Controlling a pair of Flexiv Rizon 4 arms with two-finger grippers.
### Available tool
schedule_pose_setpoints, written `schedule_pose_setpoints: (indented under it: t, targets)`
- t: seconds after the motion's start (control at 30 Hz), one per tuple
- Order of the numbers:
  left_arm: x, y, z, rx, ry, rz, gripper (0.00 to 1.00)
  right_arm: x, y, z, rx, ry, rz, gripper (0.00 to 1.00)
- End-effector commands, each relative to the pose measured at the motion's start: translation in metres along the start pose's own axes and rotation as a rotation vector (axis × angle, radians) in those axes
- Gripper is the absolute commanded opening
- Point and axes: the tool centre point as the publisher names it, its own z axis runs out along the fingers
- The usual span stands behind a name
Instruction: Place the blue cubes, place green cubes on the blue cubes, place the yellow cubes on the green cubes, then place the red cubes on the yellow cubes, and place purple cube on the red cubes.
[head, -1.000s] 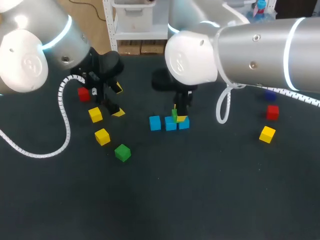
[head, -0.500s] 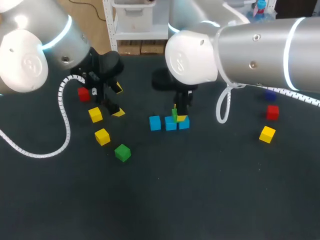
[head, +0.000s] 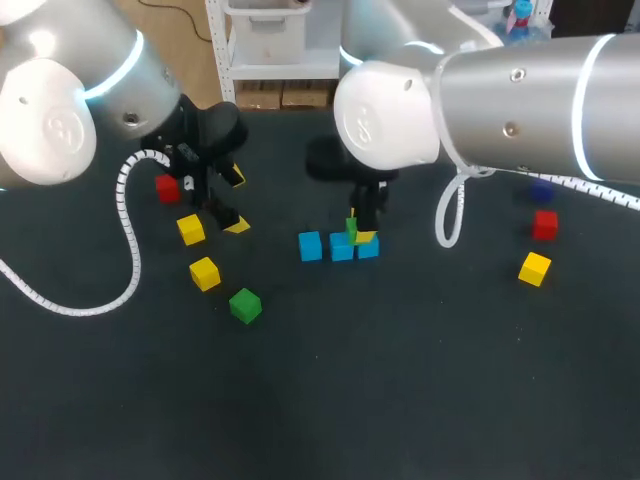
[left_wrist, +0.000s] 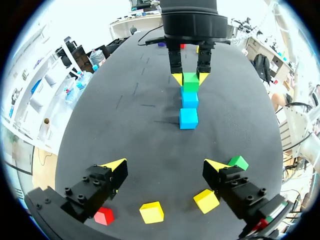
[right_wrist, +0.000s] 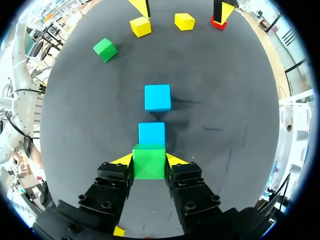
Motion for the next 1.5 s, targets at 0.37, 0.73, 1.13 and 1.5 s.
schedule_pose_setpoints:
  t: [0.37, 0.73, 1.13, 1.5]
  targets:
    - [0.001, 0.000, 0.000, 0.001, -0.005, 0.004, 1.00, 0.000, -0.001, 0.002, -0.004, 0.000, -0.003, 0.17]
    - [0.001, 0.000, 0.000, 0.001, -0.005, 0.004, 1.00, 0.000, 0.000, 0.001, 0.003, -0.024, -0.003, 1.00]
    - [0.001, 0.000, 0.000, 0.001, -0.005, 0.004, 1.00, 0.030, 0.024, -0.052, 0.154, -0.100, -0.025, 1.00]
    - [0.001, 0.000, 0.000, 0.001, -0.005, 0.004, 1.00, 0.090, 0.050, -0.064, 0.357, -0.538, -0.125, 1.00]
